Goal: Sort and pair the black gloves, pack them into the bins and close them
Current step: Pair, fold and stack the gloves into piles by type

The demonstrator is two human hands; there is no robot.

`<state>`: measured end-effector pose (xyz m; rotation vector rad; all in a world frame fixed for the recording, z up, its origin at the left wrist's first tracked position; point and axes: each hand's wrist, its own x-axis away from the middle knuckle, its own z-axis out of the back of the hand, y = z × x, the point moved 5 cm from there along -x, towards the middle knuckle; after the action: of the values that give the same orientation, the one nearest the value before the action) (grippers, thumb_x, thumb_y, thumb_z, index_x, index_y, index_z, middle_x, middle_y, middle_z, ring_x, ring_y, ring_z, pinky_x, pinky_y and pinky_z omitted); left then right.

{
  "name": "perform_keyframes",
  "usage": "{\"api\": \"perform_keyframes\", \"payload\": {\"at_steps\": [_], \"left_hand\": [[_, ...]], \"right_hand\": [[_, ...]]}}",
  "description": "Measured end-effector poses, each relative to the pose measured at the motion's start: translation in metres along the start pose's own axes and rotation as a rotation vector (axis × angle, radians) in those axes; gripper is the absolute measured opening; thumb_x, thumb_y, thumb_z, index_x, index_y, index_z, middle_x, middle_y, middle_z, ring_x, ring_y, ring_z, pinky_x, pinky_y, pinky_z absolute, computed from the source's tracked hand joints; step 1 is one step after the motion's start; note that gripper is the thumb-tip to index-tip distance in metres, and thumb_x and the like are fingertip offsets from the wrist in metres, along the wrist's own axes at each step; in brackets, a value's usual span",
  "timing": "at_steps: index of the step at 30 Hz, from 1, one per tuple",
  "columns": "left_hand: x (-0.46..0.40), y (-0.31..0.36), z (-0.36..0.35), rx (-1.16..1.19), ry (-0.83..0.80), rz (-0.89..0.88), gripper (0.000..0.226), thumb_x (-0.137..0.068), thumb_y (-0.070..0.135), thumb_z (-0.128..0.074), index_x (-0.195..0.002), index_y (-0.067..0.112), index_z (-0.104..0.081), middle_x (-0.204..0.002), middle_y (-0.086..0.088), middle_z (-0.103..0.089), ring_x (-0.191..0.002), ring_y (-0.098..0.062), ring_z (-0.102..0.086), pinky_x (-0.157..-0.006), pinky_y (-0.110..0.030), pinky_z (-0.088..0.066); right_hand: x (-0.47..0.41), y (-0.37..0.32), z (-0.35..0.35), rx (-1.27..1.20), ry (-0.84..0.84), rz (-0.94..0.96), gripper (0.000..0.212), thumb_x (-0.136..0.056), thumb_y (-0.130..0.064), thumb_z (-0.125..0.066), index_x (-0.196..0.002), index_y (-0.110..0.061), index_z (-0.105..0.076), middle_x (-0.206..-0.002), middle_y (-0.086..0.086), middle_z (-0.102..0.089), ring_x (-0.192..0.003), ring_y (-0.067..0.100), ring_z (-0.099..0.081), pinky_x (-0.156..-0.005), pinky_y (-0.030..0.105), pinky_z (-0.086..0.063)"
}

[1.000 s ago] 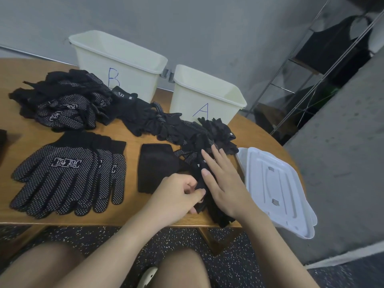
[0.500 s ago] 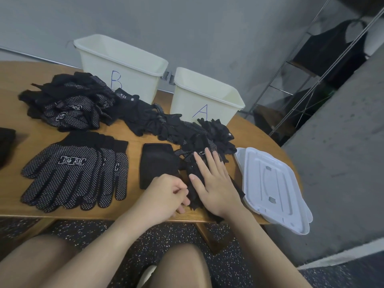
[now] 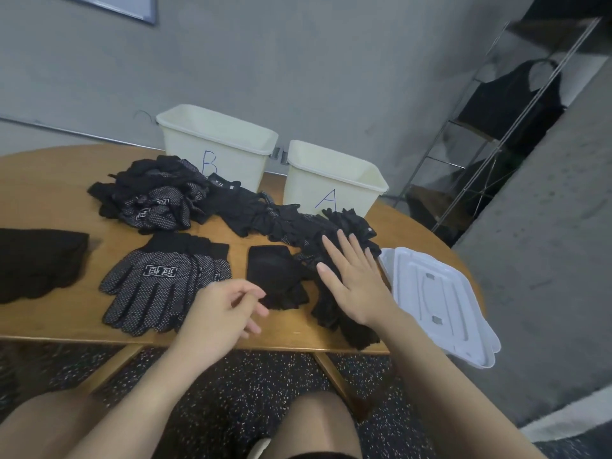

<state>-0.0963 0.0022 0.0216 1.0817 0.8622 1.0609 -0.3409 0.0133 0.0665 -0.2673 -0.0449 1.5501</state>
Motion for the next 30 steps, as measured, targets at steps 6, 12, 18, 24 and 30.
{"api": "perform_keyframes", "payload": {"at_steps": [6, 12, 18, 24, 30], "left_hand": [[-0.008, -0.004, 0.060, 0.018, 0.339, -0.070, 0.018, -0.100, 0.019, -0.058, -0.095, 0.027, -0.074, -0.081, 0.009, -0.078, -0.082, -0.009, -0.076, -0.067, -0.031, -0.063], [-0.011, -0.014, 0.113, -0.283, 0.478, -0.073, 0.026, -0.101, 0.022, -0.058, -0.123, 0.025, -0.071, -0.120, 0.005, -0.073, -0.113, -0.016, -0.067, -0.102, -0.037, -0.052], [-0.010, -0.030, 0.152, -0.305, 0.537, -0.055, 0.028, -0.101, 0.020, -0.058, -0.126, 0.020, -0.069, -0.125, 0.003, -0.071, -0.114, -0.012, -0.064, -0.101, -0.032, -0.052], [-0.018, -0.042, 0.178, -0.311, 0.593, -0.037, 0.029, -0.101, 0.022, -0.058, -0.129, 0.020, -0.067, -0.127, 0.006, -0.068, -0.110, 0.000, -0.055, -0.090, -0.007, -0.036], [-0.032, -0.054, 0.190, -0.219, 0.598, 0.005, 0.025, -0.101, 0.019, -0.059, -0.124, 0.021, -0.069, -0.114, 0.015, -0.064, -0.102, 0.003, -0.056, -0.079, 0.007, -0.035]], "right_hand": [[-0.023, -0.053, 0.009, -0.073, -0.019, 0.112, 0.074, -0.095, -0.079, -0.005, -0.162, -0.047, -0.011, -0.171, -0.016, 0.007, -0.151, -0.003, 0.020, -0.119, 0.026, 0.015], [-0.062, -0.128, -0.026, -0.093, -0.136, 0.246, 0.065, -0.101, -0.071, -0.015, -0.161, -0.047, -0.013, -0.172, -0.015, 0.003, -0.157, 0.005, 0.011, -0.123, 0.032, 0.006], [-0.112, -0.191, -0.062, -0.166, -0.182, 0.327, 0.062, -0.104, -0.064, -0.028, -0.161, -0.040, -0.023, -0.172, -0.011, -0.004, -0.157, 0.006, 0.007, -0.127, 0.040, -0.005], [-0.160, -0.237, -0.088, -0.187, -0.088, 0.412, 0.060, -0.107, -0.053, -0.036, -0.161, -0.027, -0.031, -0.171, -0.006, -0.017, -0.158, 0.009, -0.003, -0.127, 0.032, -0.007], [-0.196, -0.264, -0.097, -0.272, 0.077, 0.374, 0.052, -0.109, -0.035, -0.044, -0.158, -0.016, -0.039, -0.166, 0.000, -0.033, -0.156, 0.014, -0.020, -0.127, 0.040, -0.021]]}}
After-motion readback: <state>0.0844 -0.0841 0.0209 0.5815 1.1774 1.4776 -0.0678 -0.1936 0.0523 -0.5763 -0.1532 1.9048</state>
